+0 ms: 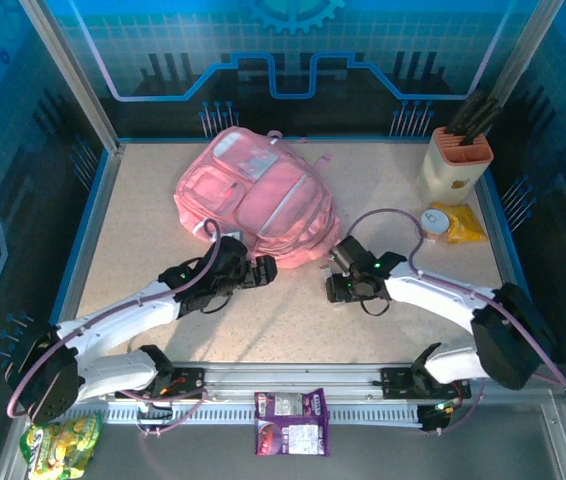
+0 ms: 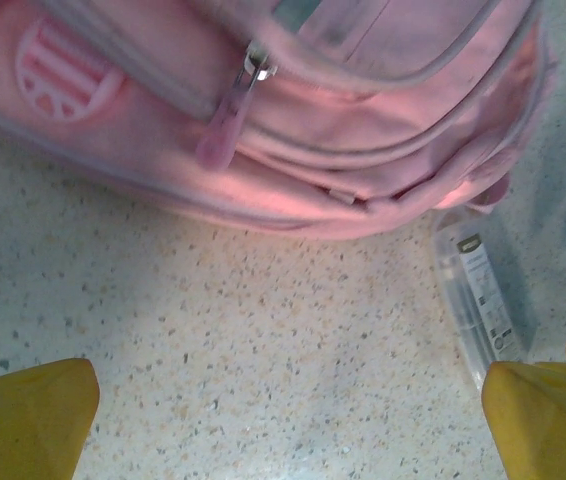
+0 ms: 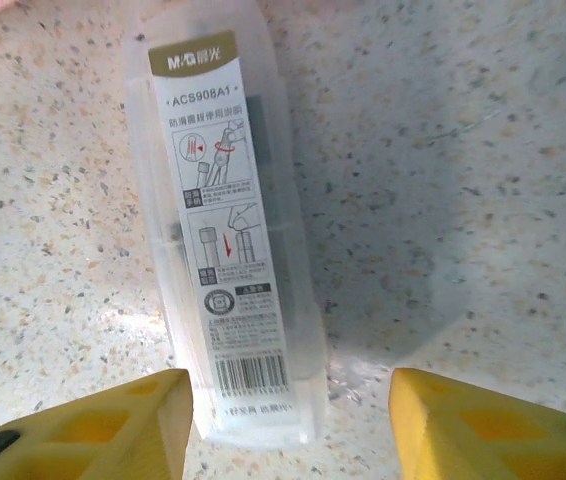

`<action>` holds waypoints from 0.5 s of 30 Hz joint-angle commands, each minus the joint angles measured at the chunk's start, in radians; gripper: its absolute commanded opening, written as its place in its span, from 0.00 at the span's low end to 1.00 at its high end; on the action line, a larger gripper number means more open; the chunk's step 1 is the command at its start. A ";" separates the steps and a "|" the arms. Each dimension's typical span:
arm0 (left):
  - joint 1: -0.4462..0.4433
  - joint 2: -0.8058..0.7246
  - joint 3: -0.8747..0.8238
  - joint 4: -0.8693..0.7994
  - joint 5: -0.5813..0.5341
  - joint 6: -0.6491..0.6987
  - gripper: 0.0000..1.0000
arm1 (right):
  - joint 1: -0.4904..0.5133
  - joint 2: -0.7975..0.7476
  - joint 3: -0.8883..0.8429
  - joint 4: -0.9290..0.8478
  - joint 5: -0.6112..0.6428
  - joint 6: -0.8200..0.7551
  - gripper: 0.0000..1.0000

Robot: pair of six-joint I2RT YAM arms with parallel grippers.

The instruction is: Pack the student bag

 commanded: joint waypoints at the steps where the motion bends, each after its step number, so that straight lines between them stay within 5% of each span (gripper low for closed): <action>1: 0.032 -0.003 0.063 -0.060 -0.012 0.090 0.99 | -0.036 -0.043 -0.015 -0.031 -0.062 -0.074 0.58; 5: 0.050 0.005 0.078 -0.064 -0.014 0.103 0.99 | 0.006 -0.004 0.021 -0.037 -0.084 -0.066 0.62; 15: 0.075 0.004 0.037 -0.030 0.024 0.076 0.99 | 0.117 0.173 0.082 -0.059 0.110 -0.047 0.72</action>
